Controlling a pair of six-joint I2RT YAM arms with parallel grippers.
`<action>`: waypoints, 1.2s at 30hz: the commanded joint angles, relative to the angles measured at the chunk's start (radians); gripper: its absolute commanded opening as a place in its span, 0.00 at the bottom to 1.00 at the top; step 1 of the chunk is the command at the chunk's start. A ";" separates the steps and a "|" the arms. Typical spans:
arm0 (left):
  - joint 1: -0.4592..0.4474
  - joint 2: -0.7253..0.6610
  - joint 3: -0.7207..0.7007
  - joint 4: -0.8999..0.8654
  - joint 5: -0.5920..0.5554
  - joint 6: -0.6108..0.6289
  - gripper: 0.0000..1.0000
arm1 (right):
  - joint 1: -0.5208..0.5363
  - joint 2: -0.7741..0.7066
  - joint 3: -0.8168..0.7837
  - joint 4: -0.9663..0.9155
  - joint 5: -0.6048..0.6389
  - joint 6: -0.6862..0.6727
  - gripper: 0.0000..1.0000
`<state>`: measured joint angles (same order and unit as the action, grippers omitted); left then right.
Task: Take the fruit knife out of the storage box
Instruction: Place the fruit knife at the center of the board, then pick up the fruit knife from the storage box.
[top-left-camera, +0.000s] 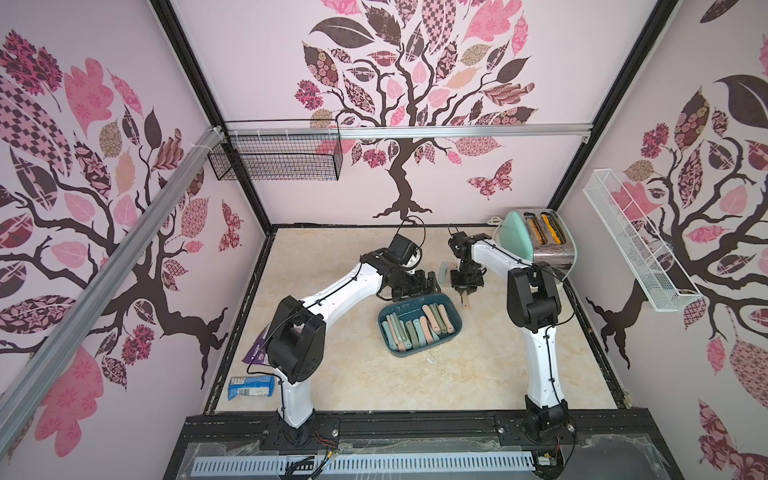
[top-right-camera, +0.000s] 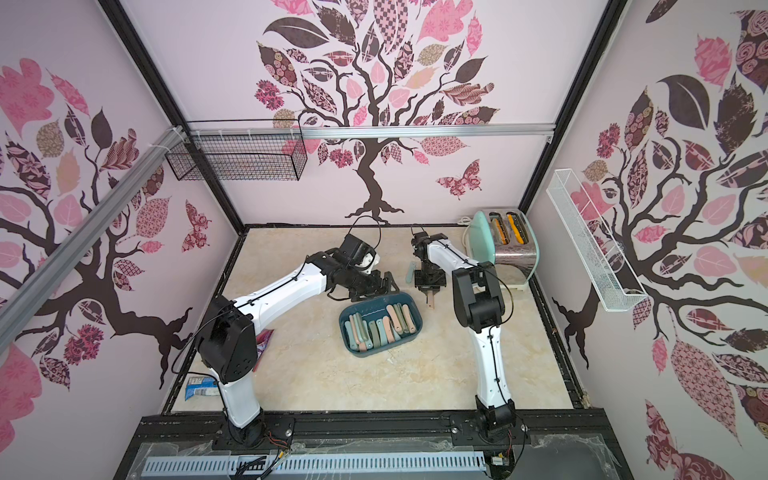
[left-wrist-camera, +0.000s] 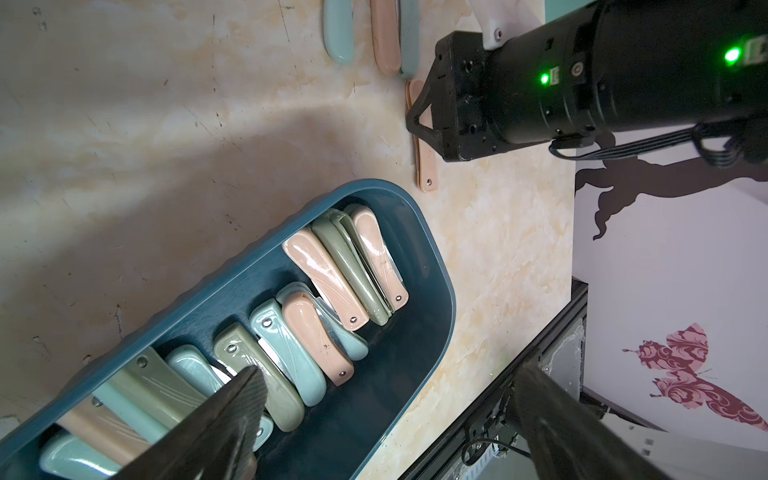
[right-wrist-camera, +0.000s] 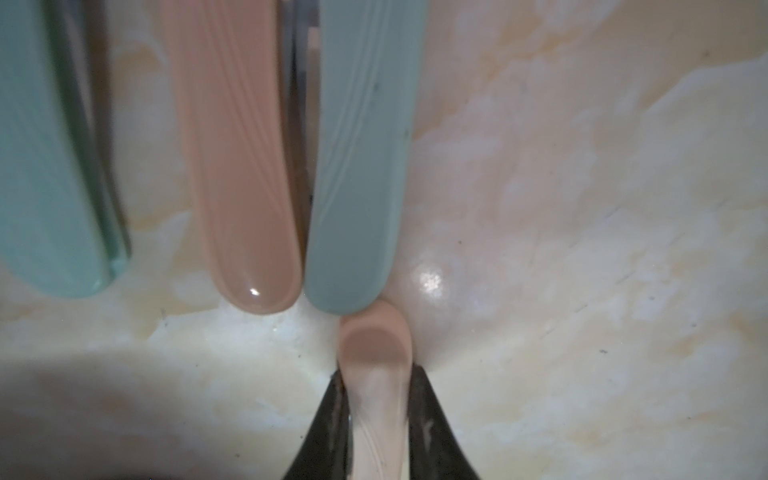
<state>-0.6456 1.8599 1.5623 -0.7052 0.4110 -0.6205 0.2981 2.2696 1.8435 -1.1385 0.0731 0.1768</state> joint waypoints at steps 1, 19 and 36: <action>0.006 0.001 0.003 -0.017 0.003 0.023 0.98 | 0.000 0.011 0.028 -0.022 0.018 -0.007 0.31; 0.043 -0.248 -0.139 -0.112 -0.056 0.079 0.98 | 0.099 -0.302 -0.047 -0.045 -0.038 0.052 0.43; 0.086 -0.681 -0.607 -0.114 -0.124 0.027 0.98 | 0.375 -0.327 -0.226 0.064 -0.064 0.094 0.33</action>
<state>-0.5640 1.2083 0.9745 -0.8268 0.3046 -0.5797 0.6601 1.9308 1.6207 -1.1011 -0.0055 0.2531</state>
